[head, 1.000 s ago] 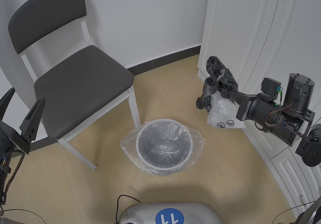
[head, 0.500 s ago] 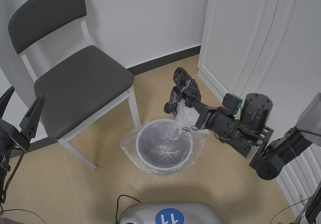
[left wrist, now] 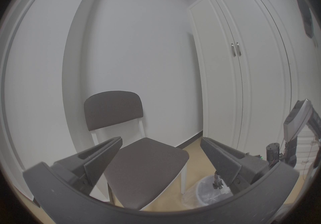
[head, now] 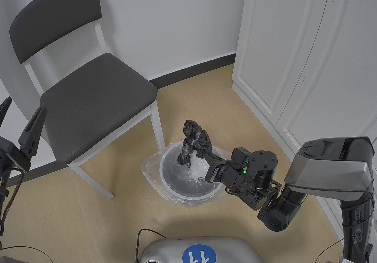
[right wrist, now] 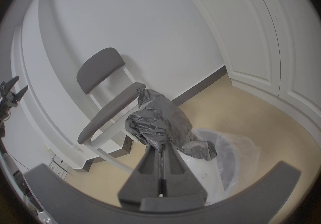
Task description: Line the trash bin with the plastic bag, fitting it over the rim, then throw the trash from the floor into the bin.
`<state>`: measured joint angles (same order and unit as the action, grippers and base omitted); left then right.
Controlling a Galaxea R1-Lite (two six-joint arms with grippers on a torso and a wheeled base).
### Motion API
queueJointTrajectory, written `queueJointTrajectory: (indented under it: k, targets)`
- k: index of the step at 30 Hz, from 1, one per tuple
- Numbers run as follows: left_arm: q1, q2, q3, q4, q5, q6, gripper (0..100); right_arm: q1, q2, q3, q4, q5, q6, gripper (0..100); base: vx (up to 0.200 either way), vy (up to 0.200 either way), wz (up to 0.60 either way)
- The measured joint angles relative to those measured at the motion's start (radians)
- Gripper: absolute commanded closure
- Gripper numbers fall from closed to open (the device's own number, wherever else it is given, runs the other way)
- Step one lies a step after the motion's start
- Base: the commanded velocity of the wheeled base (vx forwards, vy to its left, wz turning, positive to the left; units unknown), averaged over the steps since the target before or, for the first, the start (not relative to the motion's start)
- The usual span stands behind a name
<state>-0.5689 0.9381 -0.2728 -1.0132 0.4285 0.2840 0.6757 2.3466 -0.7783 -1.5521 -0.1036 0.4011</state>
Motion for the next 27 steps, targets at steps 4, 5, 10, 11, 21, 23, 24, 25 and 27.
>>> queueJointTrajectory:
  k: [4, 5, 10, 11, 21, 23, 24, 25, 27]
  targets:
    - [0.004, 0.003, 0.025, 0.002, -0.007, 0.014, 0, 0.007, 0.016, -0.003, -0.001, -0.002, -0.001, 100, 0.000, 0.000, 0.00]
    - [0.005, 0.006, 0.033, 0.003, -0.008, 0.016, 0, 0.008, 0.018, -0.004, -0.001, -0.002, -0.001, 100, 0.000, 0.000, 0.00]
    - [0.006, 0.018, 0.063, 0.003, -0.013, 0.046, 0, 0.010, 0.030, -0.013, -0.001, -0.003, -0.001, 100, 0.000, 0.000, 0.00]
    - [0.006, 0.020, 0.069, 0.003, -0.014, 0.054, 0, 0.010, 0.032, -0.015, -0.001, -0.003, -0.001, 100, 0.000, 0.000, 0.00]
    - [0.008, 0.018, 0.080, 0.001, -0.018, 0.059, 0, 0.013, 0.045, -0.030, -0.001, -0.005, 0.001, 100, 0.000, 0.000, 0.00]
    - [0.008, 0.018, 0.081, 0.001, -0.018, 0.060, 0, 0.013, 0.050, -0.033, -0.001, -0.006, 0.000, 100, 0.000, 0.000, 0.00]
    - [0.008, 0.018, 0.081, 0.001, -0.019, 0.059, 0, 0.013, 0.053, -0.036, -0.001, -0.006, 0.001, 100, 0.000, 0.000, 0.00]
    - [0.007, 0.019, 0.081, 0.001, -0.020, 0.059, 0, 0.013, 0.057, -0.039, -0.001, -0.007, 0.001, 100, 0.000, 0.000, 0.00]
    - [0.007, 0.021, 0.081, 0.002, -0.021, 0.058, 0, 0.013, 0.067, -0.045, -0.001, -0.007, 0.002, 100, 0.000, 0.000, 0.00]
